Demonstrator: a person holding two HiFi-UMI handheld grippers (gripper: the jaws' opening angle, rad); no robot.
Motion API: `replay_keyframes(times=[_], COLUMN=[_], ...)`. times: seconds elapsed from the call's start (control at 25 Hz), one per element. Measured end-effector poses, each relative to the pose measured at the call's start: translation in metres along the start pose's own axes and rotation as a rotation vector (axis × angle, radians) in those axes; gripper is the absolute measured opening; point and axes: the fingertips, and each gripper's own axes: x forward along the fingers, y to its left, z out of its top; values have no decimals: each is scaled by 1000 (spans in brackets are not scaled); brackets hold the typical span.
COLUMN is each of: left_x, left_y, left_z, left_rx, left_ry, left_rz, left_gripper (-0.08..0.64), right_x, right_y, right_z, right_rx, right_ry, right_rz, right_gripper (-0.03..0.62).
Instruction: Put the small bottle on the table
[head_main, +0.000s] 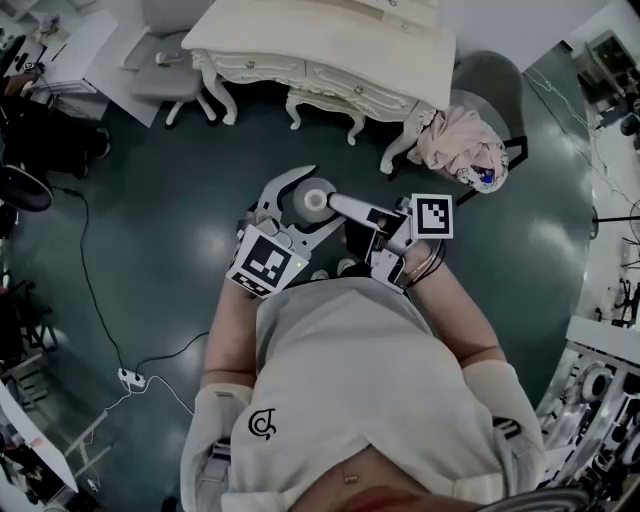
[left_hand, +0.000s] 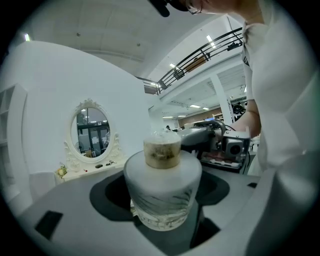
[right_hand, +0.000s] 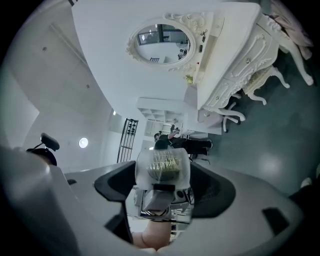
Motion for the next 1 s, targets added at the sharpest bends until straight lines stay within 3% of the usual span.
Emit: replay_keyframes(times=[0.48,0.72,1.0], left_x=[7,41,84], left_y=[31,76,173], left_z=[-19,-40,-47], left_rx=[-53,-68,-52], left_ry=[21,41,53], left_rz=[6,23,53], left_gripper=[348,348,348], right_x=[22,39,88], right_y=[-19,-48,-63], right_z=[20,70,162], right_rx=[36,54,47], right_ry=[10,31,37], right_rz=[-31,-26,-9], right_gripper=[345,345,345])
